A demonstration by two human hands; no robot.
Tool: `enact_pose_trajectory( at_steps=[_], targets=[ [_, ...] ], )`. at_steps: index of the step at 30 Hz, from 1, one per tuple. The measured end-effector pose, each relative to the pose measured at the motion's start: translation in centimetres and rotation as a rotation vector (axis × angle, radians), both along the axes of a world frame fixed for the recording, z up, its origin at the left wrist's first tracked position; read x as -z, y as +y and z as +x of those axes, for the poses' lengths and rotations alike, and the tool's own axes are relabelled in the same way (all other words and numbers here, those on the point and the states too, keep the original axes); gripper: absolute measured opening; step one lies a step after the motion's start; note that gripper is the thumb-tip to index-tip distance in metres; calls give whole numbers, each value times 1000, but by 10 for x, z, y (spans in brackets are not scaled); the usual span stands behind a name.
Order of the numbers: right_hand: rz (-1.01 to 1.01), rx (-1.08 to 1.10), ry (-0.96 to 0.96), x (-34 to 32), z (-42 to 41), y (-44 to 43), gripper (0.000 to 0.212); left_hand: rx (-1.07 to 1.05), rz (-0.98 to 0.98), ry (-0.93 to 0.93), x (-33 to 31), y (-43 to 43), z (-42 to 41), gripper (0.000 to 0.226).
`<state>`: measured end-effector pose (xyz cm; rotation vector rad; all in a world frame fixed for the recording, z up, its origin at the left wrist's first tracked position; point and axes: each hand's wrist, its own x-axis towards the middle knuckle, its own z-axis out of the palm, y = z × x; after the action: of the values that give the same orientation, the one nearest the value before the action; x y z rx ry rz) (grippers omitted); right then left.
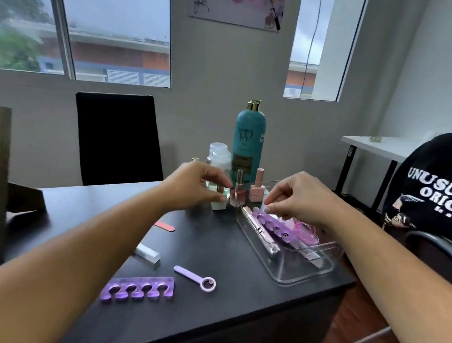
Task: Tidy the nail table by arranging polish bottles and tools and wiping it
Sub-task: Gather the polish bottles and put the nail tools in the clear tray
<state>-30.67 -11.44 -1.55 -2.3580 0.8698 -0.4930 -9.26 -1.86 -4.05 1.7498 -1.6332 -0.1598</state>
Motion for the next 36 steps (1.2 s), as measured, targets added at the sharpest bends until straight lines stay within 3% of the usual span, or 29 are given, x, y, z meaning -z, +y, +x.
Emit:
enact_pose_trajectory(
  at_steps=[3, 9, 13, 17, 26, 36],
  targets=[
    [4, -101, -31, 4, 19, 27, 6, -64, 28, -42, 1, 26, 18, 22],
    [8, -268, 118, 38, 50, 78, 14, -147, 211, -82, 28, 76, 49, 25],
    [-7, -232, 205, 58, 52, 91, 22, -106, 331, -10, 41, 105, 64, 25],
    [15, -198, 196, 68, 53, 98, 12, -59, 410, 4, 49, 120, 69, 25],
    [51, -186, 237, 65, 57, 102, 10, -85, 361, -26, 49, 121, 64, 15],
    [123, -115, -133, -7, 0, 47, 5, -57, 27, -2, 11, 58, 25, 13]
  ],
)
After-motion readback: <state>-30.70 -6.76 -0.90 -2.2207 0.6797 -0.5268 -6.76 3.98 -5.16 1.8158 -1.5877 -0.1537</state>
